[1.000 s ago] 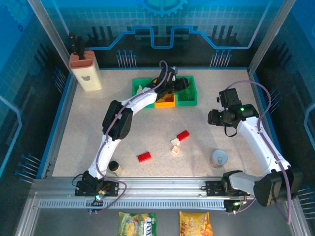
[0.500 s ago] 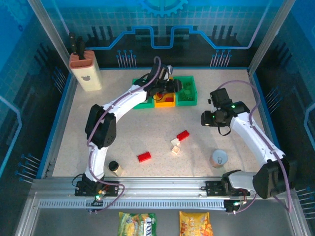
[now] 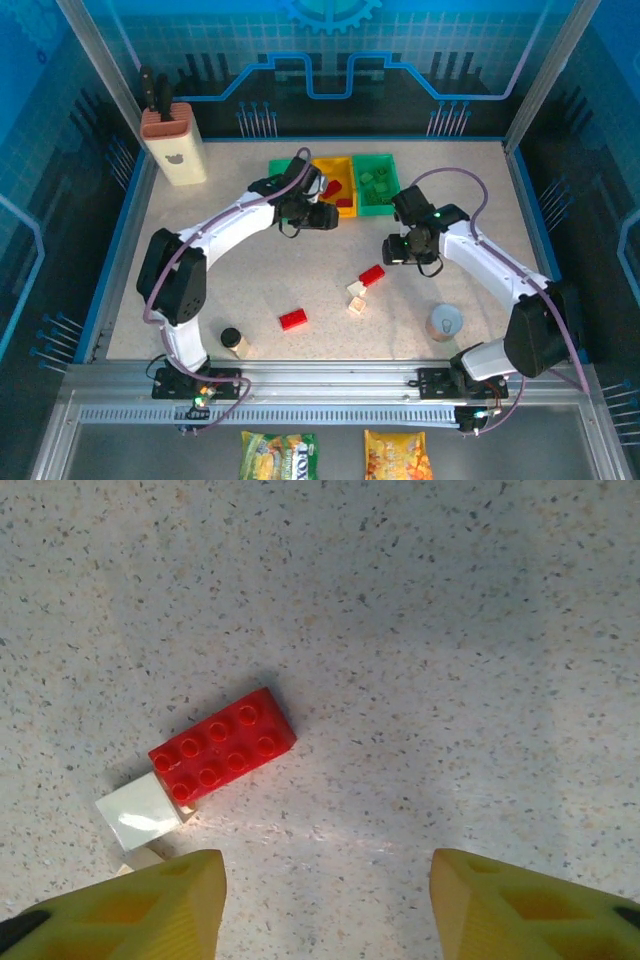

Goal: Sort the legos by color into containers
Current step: Pick up the lego from the center of the table.

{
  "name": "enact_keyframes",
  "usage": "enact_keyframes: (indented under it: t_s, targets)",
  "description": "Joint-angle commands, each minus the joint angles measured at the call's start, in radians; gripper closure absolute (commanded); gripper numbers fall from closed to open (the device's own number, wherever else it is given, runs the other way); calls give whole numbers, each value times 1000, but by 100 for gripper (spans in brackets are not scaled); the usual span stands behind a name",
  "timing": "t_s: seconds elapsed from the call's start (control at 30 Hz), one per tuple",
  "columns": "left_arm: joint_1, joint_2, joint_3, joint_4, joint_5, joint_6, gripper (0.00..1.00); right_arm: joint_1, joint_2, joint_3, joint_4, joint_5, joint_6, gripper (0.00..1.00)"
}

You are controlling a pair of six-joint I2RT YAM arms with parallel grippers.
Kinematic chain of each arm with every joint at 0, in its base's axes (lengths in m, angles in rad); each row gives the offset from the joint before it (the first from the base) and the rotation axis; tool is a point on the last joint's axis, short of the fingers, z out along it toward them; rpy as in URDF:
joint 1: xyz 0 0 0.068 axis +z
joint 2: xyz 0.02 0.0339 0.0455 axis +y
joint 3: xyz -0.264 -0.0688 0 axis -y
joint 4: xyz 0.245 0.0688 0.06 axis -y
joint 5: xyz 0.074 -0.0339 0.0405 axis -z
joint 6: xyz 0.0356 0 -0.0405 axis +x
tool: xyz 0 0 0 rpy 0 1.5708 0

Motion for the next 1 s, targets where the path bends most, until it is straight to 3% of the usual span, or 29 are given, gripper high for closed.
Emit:
enact_keyframes:
  t_s: [0.0,0.23,0.4,0.63,0.97]
  targets:
    - [48,-78,-35,-83,29,58,44,31,22,-28,64,-38,185,39]
    - [140,-155,-19,-248,57,138,44,99,75,-39,77,-6,626,36]
    - [197,-216,-1,-367,8,219,43,123,139,-13,58,9,796,35]
    - [247,-293,-86,-299,-50,278,42,135,211,-16,91,-23,900,34]
    - [265,-371,-217,-123,-7,299,44,157,282,8,120,-54,929,35]
